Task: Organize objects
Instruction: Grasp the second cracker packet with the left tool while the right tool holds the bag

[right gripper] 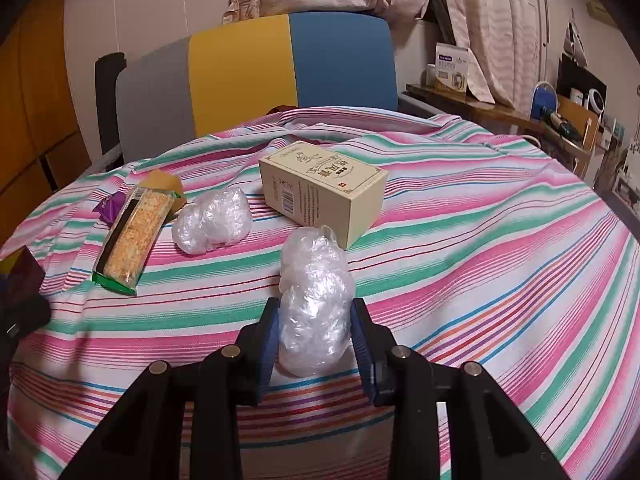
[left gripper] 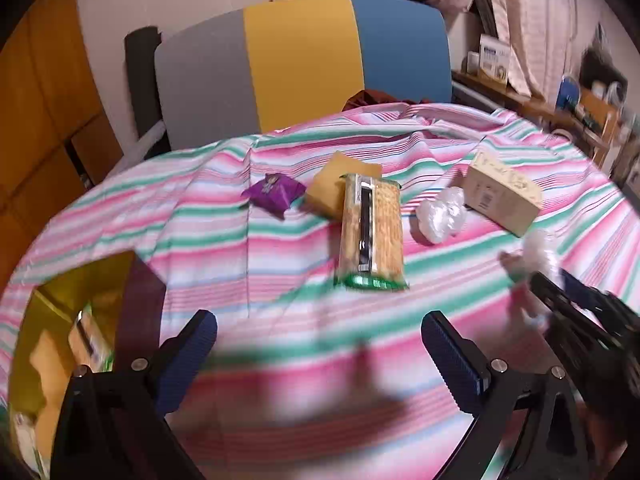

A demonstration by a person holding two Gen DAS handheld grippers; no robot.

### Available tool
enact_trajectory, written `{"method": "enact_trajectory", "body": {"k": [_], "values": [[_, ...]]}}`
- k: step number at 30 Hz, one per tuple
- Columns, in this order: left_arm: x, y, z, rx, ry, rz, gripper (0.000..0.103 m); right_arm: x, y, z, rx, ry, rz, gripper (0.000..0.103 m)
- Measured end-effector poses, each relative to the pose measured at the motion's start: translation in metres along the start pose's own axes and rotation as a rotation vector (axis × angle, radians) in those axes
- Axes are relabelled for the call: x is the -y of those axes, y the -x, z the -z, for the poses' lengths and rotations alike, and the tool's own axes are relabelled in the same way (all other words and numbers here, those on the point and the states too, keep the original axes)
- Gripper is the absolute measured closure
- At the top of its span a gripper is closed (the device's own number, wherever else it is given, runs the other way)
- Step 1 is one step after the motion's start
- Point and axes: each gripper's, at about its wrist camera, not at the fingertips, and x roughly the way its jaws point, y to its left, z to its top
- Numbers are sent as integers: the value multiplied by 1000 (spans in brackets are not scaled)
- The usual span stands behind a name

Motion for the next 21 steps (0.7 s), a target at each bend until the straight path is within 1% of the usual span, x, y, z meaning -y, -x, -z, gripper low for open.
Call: {"method": "enact_trajectory", "body": {"k": [3,5,7,12,14,16,18,21], "values": [[9,-20,-14,15,-33,-26,0,-3,-1,0,9,17,18,69],[16,-32,-18,24,-63,-62,0,-5,-2,0,13,28,27,69],[21,-40,-20,33,-87,-71,0,-7,-5,0,7,35,35,69],[33,-53,-22,96,-156,-143,0,-8,-8,0,2,39,39,69],[33,-55,-21,131,-159,-161,0,-7,-8,0,2,40,36,69],[30,-56,-18,156,-139,-153,0,-8,-8,1,3,41,37,69],[28,-59,-17,153,-135,-131,0,-7,-8,1,3,42,34,69],[32,-62,-20,163,-166,-114,0,-7,-9,2,4,44,35,69]]}}
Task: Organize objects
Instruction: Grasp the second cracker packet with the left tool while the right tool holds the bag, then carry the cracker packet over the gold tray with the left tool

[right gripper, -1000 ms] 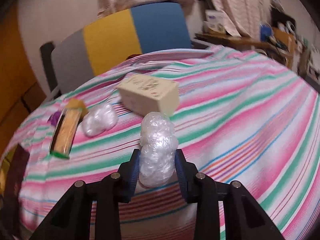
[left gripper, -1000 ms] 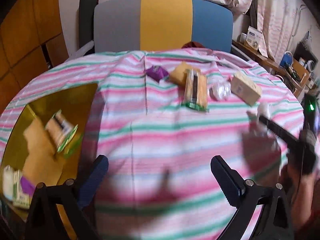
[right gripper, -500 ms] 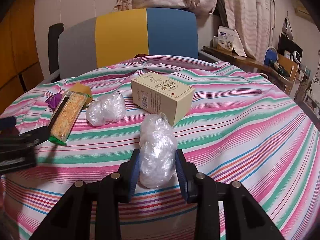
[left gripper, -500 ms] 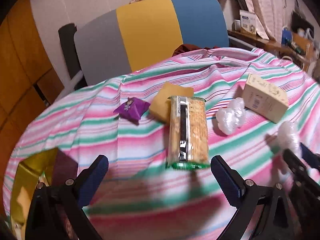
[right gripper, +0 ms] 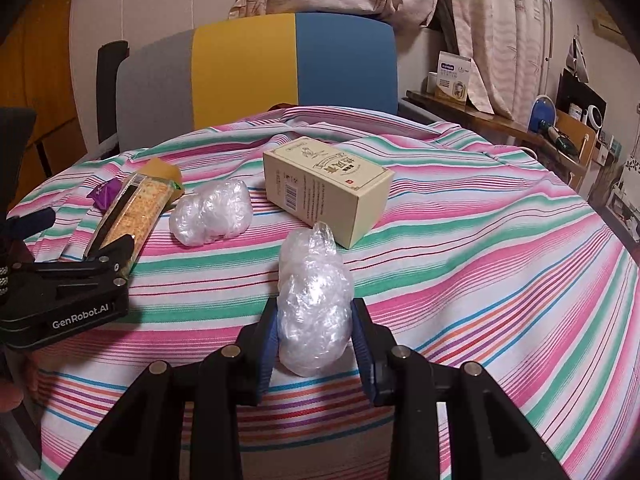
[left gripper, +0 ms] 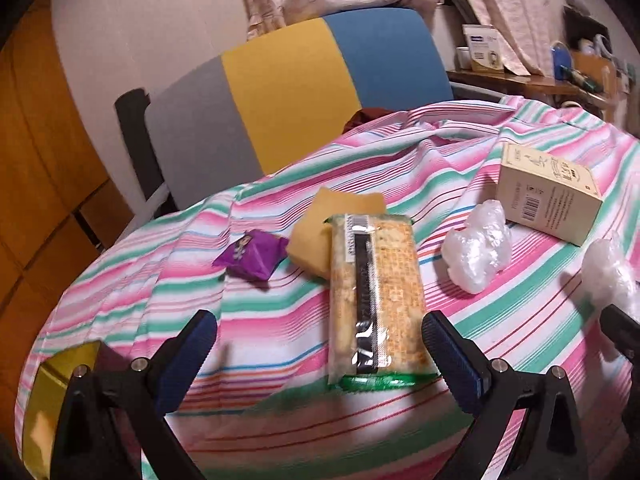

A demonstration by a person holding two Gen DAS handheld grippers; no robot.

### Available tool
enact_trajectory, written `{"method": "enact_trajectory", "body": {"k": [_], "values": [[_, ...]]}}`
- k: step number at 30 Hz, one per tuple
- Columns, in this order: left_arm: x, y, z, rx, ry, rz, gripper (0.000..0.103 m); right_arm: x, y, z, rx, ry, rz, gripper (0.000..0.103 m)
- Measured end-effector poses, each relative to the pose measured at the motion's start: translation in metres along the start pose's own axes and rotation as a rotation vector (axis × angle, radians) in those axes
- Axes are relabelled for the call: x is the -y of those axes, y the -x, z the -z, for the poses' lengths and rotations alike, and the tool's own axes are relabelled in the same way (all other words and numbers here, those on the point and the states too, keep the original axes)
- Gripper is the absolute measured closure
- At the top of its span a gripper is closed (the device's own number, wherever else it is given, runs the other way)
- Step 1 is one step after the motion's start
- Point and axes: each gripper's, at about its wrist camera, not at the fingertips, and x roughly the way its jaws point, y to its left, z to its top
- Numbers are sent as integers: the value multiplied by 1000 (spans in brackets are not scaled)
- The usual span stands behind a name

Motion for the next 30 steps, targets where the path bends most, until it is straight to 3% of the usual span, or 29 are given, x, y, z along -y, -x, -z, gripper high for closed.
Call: {"method": "enact_trajectory", "body": {"k": [3,9,11,13,14,17,23,26,30], "values": [[2,-5,-2,-3,-14,25,0,-1,0,0,0,3,3,69],[-1,-25,-2,-89,10,96,8,-2,-1,1,-3,7,7,69],[-2,-24,-2,-87,17,157,22,-3,-2,1,-5,8,11,69],[2,-20,0,-69,-3,188,51,-3,-2,1,-5,11,13,69],[8,-17,0,-56,-32,180,55,-3,-1,1,-3,11,14,69],[26,-5,5,-8,-118,112,55,-2,0,1,2,11,14,69],[47,32,21,131,-244,71,55,-1,0,1,8,7,13,69],[49,49,29,167,-259,81,55,-1,0,1,6,11,15,69],[41,64,36,155,-216,118,55,-2,0,1,9,12,20,69]]}}
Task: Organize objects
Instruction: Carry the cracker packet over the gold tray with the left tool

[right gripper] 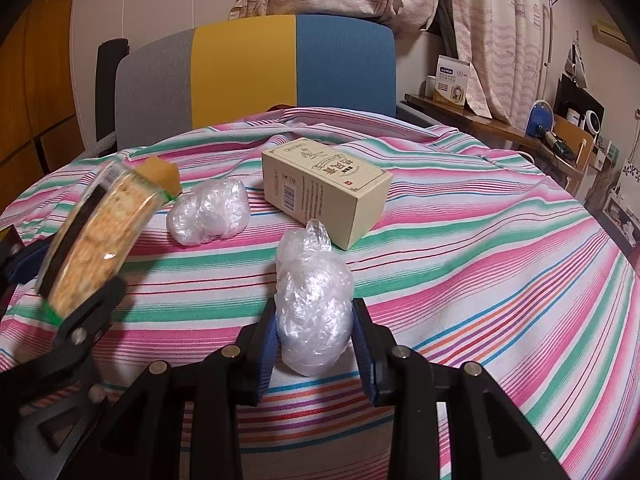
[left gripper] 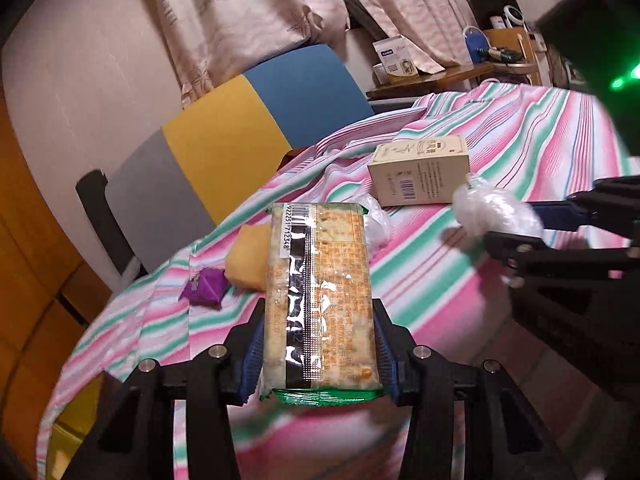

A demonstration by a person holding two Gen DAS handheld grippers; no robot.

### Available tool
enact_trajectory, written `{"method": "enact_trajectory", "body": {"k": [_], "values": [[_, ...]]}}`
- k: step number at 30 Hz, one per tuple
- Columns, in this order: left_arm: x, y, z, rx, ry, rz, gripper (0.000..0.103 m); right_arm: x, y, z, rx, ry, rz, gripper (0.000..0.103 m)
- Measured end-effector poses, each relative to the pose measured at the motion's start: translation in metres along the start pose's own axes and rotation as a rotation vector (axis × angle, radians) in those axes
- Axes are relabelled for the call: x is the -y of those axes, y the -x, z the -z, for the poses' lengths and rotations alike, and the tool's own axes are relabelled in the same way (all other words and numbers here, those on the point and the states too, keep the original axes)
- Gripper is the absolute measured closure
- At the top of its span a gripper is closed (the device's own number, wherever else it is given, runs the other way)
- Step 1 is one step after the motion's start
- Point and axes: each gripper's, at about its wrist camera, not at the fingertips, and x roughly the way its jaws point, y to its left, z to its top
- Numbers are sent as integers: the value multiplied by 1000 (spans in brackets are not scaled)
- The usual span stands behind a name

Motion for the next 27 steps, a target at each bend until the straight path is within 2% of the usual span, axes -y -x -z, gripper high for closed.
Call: {"method": "enact_trajectory", "body": {"k": [7,12,18,27], "values": [[-17,44,17,-16,160,88,55,-5,0,0,0,28,29,69],[-25,72,38,-43,220,114,55,-9,0,0,1,46,38,69],[-44,105,59,-49,293,108,55,-21,11,1,50,106,-29,69],[-91,138,90,-82,403,65,55,-56,19,6,87,270,-23,69]]}}
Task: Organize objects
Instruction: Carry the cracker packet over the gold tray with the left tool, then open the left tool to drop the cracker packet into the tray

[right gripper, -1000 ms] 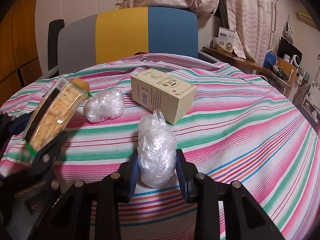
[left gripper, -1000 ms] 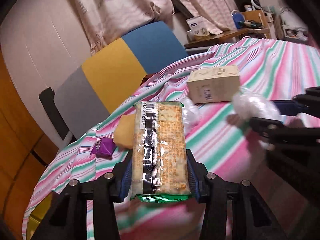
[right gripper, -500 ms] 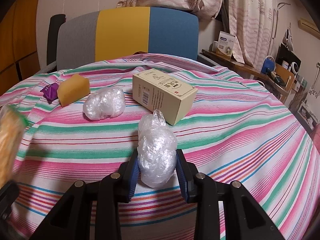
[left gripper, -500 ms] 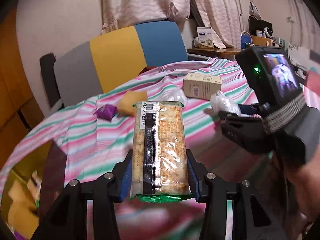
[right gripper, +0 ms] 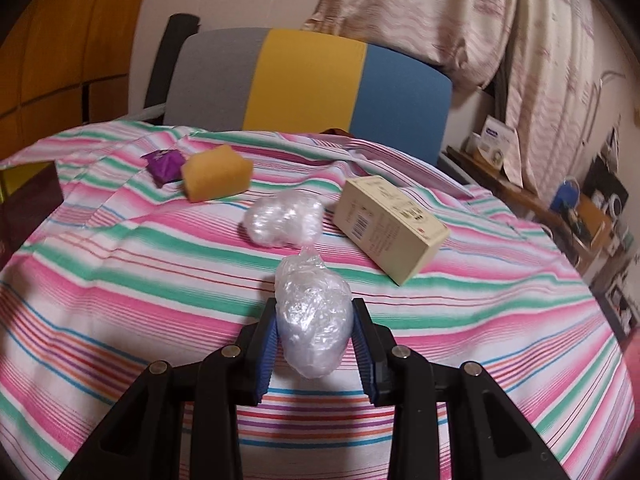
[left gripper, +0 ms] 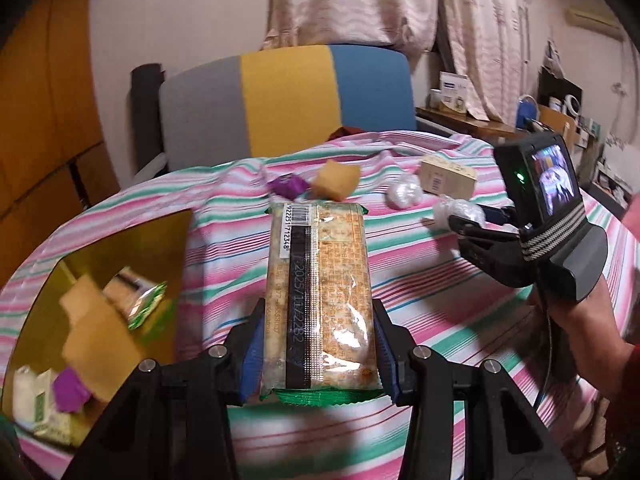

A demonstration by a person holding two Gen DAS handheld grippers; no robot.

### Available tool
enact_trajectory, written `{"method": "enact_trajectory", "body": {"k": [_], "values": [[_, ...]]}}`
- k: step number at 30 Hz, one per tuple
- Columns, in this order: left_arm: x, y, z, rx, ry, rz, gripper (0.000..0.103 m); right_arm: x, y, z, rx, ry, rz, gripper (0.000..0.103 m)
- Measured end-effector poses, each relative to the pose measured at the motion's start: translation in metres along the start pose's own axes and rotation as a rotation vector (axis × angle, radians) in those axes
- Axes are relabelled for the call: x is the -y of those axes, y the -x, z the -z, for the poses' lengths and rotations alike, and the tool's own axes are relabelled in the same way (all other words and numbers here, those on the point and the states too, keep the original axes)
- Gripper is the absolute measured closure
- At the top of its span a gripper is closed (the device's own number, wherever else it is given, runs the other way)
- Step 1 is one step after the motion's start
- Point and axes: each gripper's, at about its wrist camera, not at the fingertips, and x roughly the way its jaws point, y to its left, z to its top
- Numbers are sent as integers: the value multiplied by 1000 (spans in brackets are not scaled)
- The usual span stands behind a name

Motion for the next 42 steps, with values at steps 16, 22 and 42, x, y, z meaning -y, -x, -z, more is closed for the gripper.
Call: {"method": "enact_trajectory", "body": {"k": [16,22,42], "values": [[-135,28,10,-43,262,-177,55,-11,10,2,3,42,-8,69],[-197,28,19,-71,391,-231,55,-15,13,2,-14,53,-9,69],[-295,-17,37,-266,571,-283,55,-117,107,-9,73,7,-378,69]]}}
